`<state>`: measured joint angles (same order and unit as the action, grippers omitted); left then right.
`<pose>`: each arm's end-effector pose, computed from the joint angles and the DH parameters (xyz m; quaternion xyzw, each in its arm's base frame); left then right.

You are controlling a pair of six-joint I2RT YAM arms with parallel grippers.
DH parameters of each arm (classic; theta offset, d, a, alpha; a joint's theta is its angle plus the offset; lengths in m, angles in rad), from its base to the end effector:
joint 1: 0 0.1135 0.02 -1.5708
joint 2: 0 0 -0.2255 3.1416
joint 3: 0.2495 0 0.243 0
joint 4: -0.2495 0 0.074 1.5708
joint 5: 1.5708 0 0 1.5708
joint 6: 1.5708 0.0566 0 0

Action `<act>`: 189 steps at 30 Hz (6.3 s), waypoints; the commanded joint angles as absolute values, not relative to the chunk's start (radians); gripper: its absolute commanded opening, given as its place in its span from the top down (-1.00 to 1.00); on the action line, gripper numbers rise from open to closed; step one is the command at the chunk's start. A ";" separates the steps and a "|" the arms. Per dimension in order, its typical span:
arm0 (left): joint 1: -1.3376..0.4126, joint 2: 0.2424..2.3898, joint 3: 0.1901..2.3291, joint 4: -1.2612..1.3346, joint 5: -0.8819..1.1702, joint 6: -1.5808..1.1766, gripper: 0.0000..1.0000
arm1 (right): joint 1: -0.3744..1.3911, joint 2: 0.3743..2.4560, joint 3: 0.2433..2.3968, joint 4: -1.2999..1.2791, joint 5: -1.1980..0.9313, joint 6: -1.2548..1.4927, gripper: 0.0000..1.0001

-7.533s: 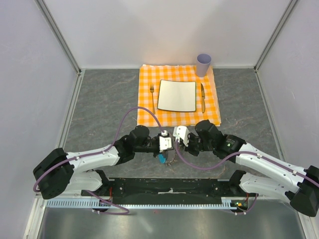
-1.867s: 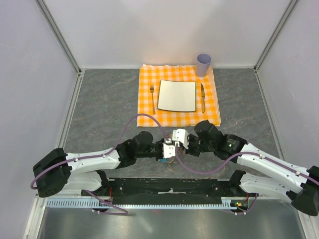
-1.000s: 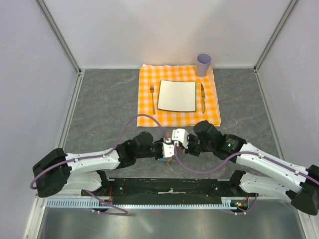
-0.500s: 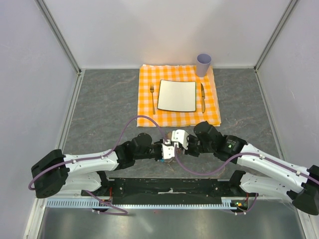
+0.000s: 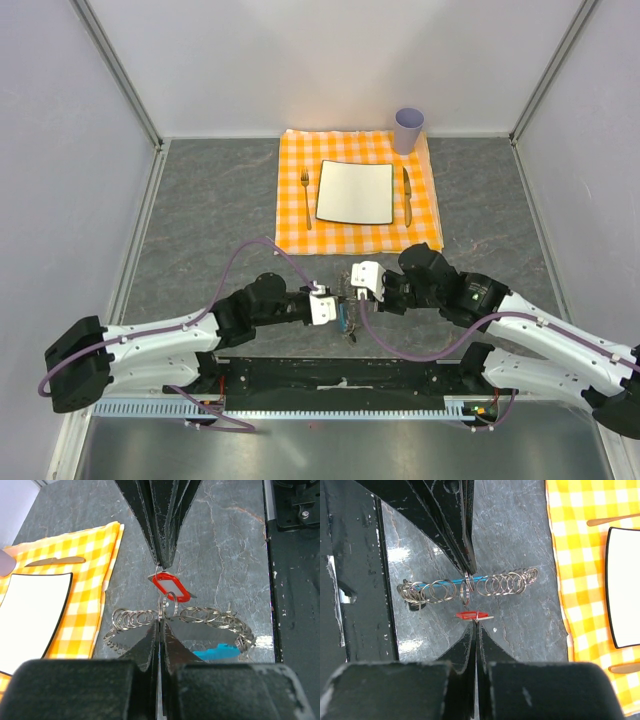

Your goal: Put the keys on the keyring

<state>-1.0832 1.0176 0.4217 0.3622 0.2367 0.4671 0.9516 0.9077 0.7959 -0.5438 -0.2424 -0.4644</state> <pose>0.1080 -0.2320 0.1930 0.5976 0.5054 -0.2749 0.5584 0.1190 0.1904 0.2460 -0.6197 0.6418 0.2110 0.3994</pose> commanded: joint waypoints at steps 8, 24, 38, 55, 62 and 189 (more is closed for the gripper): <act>-1.086 1.015 0.426 0.456 0.264 0.479 0.96 | 0.954 0.911 0.824 -0.482 -0.330 -0.477 1.00; -1.086 1.039 0.433 0.486 0.259 0.465 0.96 | 0.954 0.928 0.773 -0.429 -0.324 -0.463 1.00; -1.086 1.026 0.431 0.451 0.062 0.500 0.96 | 0.956 0.904 0.790 -0.483 -0.235 -0.480 1.00; -1.078 0.819 0.479 0.390 -0.247 0.637 0.96 | 0.956 0.815 0.782 -0.430 -0.038 -0.449 1.00; -1.074 0.857 0.472 0.269 0.046 0.624 0.96 | 0.956 0.815 0.776 -0.419 -0.066 -0.445 1.00; -1.058 1.055 0.440 0.515 0.268 0.443 0.96 | 0.969 0.913 0.770 -0.454 -0.227 -0.477 1.00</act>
